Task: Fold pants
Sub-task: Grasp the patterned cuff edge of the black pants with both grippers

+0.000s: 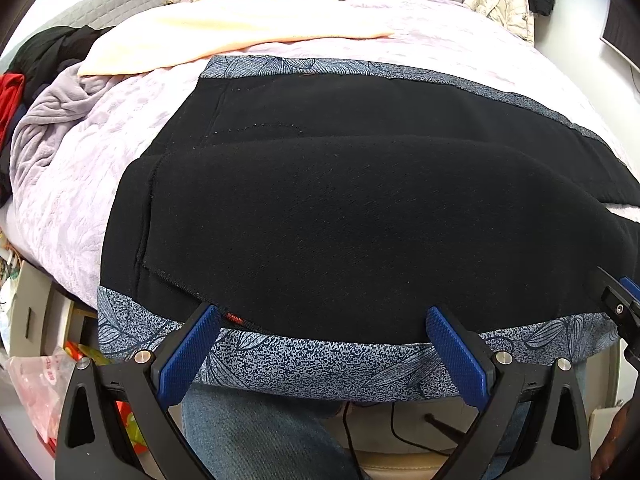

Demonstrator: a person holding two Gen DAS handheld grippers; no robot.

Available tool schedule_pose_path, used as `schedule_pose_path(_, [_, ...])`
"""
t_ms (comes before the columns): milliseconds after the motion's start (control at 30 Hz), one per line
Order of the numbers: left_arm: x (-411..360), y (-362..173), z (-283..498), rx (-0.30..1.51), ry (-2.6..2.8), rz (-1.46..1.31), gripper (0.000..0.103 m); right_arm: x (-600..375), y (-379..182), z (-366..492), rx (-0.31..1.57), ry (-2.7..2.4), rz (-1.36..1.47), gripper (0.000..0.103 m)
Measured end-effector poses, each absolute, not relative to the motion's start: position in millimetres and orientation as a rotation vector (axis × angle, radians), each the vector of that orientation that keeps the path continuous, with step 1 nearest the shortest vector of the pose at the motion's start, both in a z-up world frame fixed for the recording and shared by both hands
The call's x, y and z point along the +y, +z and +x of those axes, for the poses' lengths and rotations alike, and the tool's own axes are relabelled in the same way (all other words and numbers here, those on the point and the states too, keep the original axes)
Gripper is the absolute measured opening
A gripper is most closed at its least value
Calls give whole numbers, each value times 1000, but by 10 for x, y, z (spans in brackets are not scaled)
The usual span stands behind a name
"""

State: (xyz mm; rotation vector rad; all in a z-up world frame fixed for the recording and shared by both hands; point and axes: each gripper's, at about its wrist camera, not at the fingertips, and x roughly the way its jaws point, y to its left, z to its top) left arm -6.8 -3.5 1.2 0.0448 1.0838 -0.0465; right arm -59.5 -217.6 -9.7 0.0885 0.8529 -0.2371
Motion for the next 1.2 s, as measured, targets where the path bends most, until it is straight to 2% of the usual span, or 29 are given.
schedule_pose_path(1200, [-60,55,-194,1058,-40,69,103,-2172,-75,-671,839,-227,108,103])
